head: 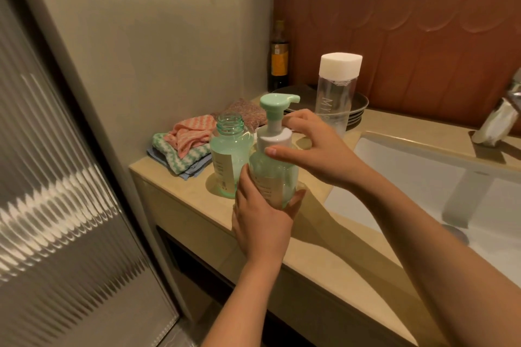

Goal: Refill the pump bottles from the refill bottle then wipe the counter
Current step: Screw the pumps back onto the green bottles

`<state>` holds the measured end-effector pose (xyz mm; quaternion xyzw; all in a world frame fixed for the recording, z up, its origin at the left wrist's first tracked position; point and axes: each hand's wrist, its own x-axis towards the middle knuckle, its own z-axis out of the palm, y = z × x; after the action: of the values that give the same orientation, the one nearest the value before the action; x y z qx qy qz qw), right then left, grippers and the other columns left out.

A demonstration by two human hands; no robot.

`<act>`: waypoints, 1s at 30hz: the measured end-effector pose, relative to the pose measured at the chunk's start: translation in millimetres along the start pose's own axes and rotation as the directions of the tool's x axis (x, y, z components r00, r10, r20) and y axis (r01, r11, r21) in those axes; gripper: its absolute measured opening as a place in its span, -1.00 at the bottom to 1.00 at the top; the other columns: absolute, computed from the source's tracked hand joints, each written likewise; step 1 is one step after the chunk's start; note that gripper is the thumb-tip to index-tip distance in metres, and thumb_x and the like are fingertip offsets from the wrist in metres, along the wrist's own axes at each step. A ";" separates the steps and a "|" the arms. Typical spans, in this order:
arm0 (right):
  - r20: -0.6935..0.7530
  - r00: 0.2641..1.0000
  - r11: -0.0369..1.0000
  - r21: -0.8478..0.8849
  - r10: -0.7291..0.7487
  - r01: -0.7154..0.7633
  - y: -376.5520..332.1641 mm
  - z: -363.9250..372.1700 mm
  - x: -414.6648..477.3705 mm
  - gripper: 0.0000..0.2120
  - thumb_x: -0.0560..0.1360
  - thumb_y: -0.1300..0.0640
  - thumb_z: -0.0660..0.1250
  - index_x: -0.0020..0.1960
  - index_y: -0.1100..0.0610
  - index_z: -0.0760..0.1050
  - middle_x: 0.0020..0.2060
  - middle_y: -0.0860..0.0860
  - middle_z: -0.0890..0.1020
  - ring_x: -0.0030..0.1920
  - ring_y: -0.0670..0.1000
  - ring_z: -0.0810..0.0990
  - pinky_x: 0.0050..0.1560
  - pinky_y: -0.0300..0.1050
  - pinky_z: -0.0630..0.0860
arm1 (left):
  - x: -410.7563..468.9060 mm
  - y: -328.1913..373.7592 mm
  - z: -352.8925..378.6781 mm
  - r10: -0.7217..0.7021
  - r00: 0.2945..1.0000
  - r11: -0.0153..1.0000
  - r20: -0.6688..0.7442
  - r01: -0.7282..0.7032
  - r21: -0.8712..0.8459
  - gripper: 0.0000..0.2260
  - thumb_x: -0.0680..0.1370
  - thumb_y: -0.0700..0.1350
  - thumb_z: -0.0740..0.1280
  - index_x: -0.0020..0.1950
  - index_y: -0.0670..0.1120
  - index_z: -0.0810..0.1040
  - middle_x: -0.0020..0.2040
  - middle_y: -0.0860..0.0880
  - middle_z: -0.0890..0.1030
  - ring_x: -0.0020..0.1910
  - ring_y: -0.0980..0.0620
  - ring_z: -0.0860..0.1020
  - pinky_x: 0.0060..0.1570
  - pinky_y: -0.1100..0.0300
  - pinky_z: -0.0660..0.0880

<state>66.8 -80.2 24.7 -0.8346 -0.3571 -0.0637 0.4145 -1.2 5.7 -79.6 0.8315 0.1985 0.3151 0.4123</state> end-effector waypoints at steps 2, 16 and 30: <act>-0.058 0.998 0.997 -0.081 0.011 -0.016 -1.1 2.4 -2.8 -0.56 0.37 -0.17 0.38 0.18 0.00 0.51 0.02 -0.08 0.41 0.10 -0.07 0.34 0.08 -0.17 0.31 | -0.3 0.9 -0.9 0.005 1.000 1.000 0.004 -0.005 0.000 -0.04 0.29 0.40 0.32 0.52 -0.01 0.03 0.47 -0.03 0.29 0.41 -0.11 0.32 0.27 -0.12 0.35; -0.381 0.922 0.984 -0.123 0.071 -0.126 11.7 10.8 5.7 -0.48 0.30 -0.13 0.45 0.17 0.09 0.48 0.05 0.00 0.59 0.10 0.07 0.49 0.07 0.13 0.48 | 0.8 2.1 -0.3 0.062 0.998 0.989 -0.004 -0.061 0.138 -0.17 0.32 0.40 0.24 0.49 0.08 0.08 0.33 0.02 0.18 0.35 -0.05 0.18 0.21 -0.05 0.29; -0.553 0.811 0.948 -0.111 0.190 -0.297 41.6 5.7 27.6 -0.50 0.35 -0.14 0.45 0.18 0.06 0.44 0.07 0.00 0.56 0.09 0.03 0.48 0.09 0.08 0.50 | 4.8 -2.0 6.2 -0.005 0.977 0.979 -0.215 -0.039 -0.200 -0.29 0.39 -0.15 0.50 0.44 -0.07 0.20 0.32 -0.07 0.21 0.23 -0.02 0.28 0.22 0.14 0.30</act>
<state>113.1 -77.6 5.3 -0.8583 -0.1092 -0.2742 0.4199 6.4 6.3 -82.3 0.7480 0.2013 0.4250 0.4683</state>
